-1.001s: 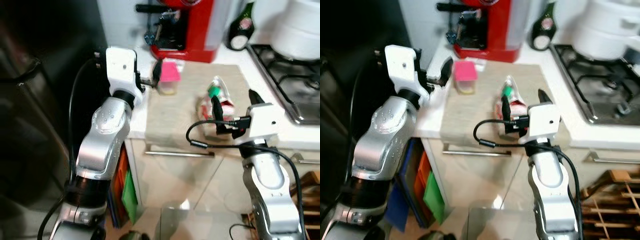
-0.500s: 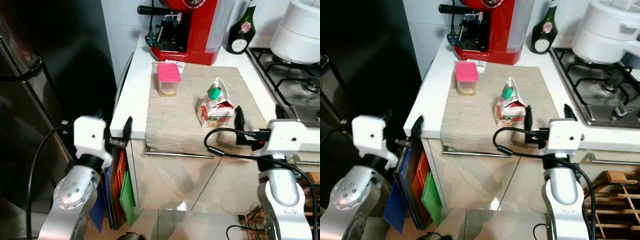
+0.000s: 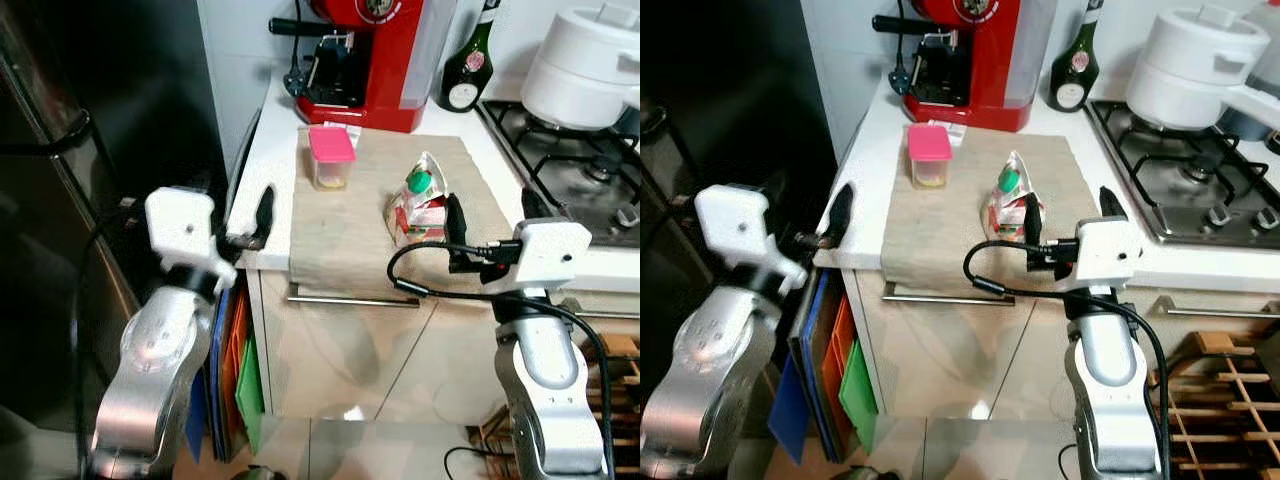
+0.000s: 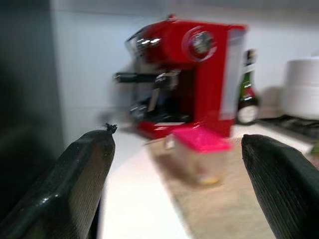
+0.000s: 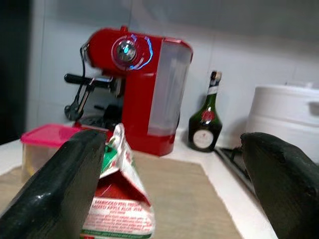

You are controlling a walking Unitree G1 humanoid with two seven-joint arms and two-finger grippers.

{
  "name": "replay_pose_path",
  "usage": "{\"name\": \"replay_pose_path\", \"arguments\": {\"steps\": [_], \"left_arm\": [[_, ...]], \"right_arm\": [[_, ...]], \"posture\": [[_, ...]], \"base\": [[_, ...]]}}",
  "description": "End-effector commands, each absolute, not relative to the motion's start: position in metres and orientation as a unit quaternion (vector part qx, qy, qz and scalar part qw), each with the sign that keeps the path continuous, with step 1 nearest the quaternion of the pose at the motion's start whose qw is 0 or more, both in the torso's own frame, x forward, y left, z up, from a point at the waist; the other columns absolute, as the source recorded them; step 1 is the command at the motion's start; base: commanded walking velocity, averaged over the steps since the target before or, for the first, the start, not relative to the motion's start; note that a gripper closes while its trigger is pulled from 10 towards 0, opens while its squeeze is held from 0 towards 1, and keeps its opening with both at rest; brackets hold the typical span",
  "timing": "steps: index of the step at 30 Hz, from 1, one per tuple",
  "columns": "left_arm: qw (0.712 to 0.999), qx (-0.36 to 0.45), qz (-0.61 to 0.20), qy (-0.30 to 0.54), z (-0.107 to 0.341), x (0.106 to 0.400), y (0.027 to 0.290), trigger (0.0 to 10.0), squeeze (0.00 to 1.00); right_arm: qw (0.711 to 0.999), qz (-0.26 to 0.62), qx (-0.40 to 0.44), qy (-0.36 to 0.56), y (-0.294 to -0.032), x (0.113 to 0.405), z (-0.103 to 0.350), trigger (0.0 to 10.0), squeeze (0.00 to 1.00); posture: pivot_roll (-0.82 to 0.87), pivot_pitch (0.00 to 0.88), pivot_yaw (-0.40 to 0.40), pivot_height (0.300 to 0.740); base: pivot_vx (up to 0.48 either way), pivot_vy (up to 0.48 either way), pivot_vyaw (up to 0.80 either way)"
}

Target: Restocking fridge

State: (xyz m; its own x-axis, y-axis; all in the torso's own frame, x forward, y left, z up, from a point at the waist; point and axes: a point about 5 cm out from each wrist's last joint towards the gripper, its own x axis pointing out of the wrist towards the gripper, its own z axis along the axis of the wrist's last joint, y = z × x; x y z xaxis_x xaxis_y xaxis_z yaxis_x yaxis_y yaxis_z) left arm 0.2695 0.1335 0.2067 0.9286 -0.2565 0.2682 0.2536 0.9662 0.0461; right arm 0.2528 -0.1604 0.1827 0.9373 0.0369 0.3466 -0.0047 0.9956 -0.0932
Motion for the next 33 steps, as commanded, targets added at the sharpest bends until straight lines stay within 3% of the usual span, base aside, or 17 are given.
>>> {"name": "replay_pose_path", "arguments": {"steps": [1, 11, 17, 33], "left_arm": [[0.983, -0.002, -0.131, -0.128, 0.208, 0.278, 0.138, 10.0, 0.0], [0.98, -0.01, -0.15, -0.127, 0.211, 0.286, 0.131, 10.0, 0.0], [0.98, -0.005, -0.157, -0.126, 0.208, 0.284, 0.129, 10.0, 0.0], [0.978, 0.006, -0.165, -0.129, 0.21, 0.283, 0.128, 10.0, 0.0]], "right_arm": [[0.983, 0.0, -0.043, -0.177, -0.164, 0.254, 0.183, 10.0, 0.39], [0.983, 0.069, -0.009, -0.168, -0.143, 0.286, 0.202, 10.0, 0.38], [0.986, 0.075, 0.025, -0.146, -0.135, 0.312, 0.209, 10.0, 0.37], [0.988, 0.089, 0.021, -0.127, -0.126, 0.351, 0.224, 10.0, 0.36]], "posture": [[-0.04, 0.0, 0.014, 0.74], [-0.06, 0.0, 0.031, 0.74], [-0.04, 0.0, 0.022, 0.74], [-0.01, 0.0, 0.013, 0.74]], "base": [[0.0, 0.0, 0.0], [0.0, 0.0, 0.0], [0.0, 0.0, 0.0], [0.0, 0.0, 0.0]]}}
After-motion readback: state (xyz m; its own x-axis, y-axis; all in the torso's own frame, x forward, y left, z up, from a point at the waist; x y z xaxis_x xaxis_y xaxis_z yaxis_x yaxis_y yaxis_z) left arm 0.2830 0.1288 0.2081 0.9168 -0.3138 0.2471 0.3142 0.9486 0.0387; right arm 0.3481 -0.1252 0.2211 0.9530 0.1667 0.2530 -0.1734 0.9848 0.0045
